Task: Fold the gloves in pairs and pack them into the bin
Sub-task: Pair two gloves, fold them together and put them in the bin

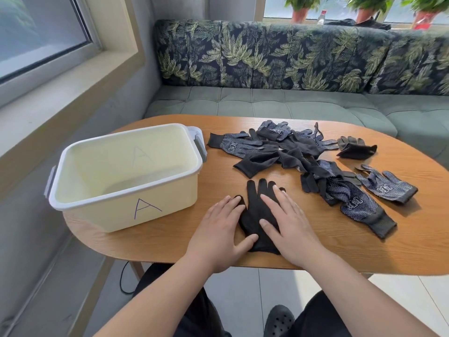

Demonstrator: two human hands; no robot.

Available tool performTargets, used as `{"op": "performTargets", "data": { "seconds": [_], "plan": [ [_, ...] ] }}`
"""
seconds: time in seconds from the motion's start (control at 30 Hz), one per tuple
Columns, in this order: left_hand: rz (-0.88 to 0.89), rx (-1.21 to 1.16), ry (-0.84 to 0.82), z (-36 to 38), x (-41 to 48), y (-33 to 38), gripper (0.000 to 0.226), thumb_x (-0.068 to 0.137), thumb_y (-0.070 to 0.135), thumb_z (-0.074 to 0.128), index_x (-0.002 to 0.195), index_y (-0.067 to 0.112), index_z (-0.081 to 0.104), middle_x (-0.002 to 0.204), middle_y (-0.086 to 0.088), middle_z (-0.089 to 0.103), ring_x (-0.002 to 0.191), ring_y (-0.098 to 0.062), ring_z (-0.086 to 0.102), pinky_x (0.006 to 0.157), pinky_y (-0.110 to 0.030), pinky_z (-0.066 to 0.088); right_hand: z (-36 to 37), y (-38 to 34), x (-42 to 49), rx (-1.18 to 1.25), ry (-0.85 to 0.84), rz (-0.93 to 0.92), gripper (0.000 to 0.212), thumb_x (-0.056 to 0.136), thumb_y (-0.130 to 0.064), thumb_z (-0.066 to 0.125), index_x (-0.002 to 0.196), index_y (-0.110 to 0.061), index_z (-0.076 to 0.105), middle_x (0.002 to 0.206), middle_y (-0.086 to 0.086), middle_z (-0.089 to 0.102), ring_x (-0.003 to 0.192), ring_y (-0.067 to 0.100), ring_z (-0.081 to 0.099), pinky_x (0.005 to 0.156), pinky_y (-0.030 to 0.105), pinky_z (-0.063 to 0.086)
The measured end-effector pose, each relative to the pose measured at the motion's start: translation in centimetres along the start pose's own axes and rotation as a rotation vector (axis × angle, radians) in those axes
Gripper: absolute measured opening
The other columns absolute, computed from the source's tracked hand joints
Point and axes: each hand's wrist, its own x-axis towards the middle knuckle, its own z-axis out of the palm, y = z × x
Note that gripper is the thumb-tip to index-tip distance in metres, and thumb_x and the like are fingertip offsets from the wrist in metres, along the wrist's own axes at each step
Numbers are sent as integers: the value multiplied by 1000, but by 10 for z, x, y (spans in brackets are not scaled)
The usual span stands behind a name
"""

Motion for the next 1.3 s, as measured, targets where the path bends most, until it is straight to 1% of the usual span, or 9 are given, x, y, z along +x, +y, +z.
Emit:
{"op": "performTargets", "data": {
  "seconds": [0.1,0.23,0.3,0.43,0.53,0.67,0.83,1.07,1.3],
  "plan": [
    [-33,34,-8,2,1,2,88,99,79,28,170,29,18,179,10,0,164,-12,-12,134,-43,4,-1,7,-18,-107,-9,4,77,101,-75,10,170,-40,11,179,-8,-7,163,9,-16,135,41,3],
    [-62,10,26,2,-1,1,84,102,75,29,170,28,16,179,7,-4,163,-13,-14,134,-42,2,-2,7,-29,-58,134,-28,68,105,-68,31,165,-36,32,177,-9,16,164,9,8,133,41,19],
    [-10,-57,95,1,-3,0,77,102,73,36,166,30,29,177,9,10,164,-13,-4,134,-40,9,-2,7,-29,-41,146,-25,63,104,-68,33,159,-37,42,173,-14,28,162,7,17,130,41,26],
    [224,-172,204,5,-8,-6,55,98,65,64,139,29,62,151,14,50,150,-14,36,121,-43,36,-1,8,-26,-16,128,-11,62,104,-70,32,158,-42,42,172,-20,26,162,3,12,130,39,24],
    [285,-223,219,9,-7,-10,32,96,55,73,118,31,73,135,16,60,136,-12,48,109,-42,45,-2,9,-30,73,227,-80,47,103,-58,56,145,-38,59,163,-17,43,157,9,29,125,43,35],
    [284,-300,221,9,-7,-11,17,98,47,75,105,32,76,130,17,62,129,-11,53,102,-41,48,-2,12,-38,141,339,-204,19,95,-44,77,112,-35,80,133,-18,64,130,13,53,105,43,49],
    [246,-417,201,3,-10,-12,9,97,41,78,100,33,78,129,18,62,126,-8,56,100,-38,49,-1,12,-37,185,345,-192,13,94,-45,79,104,-37,82,123,-21,67,121,11,56,98,41,51],
    [176,-557,184,3,-12,-12,6,95,33,79,93,27,77,125,17,64,126,-9,63,101,-40,53,1,16,-39,184,321,-295,28,88,-59,83,105,-36,83,127,-20,66,119,14,56,96,42,51],
    [172,-540,183,2,-13,-12,9,96,25,78,88,23,75,121,16,66,134,-4,58,108,-33,49,0,16,-40,178,354,-333,24,91,-52,83,107,-35,84,128,-19,67,117,16,58,94,42,52]
  ]
}}
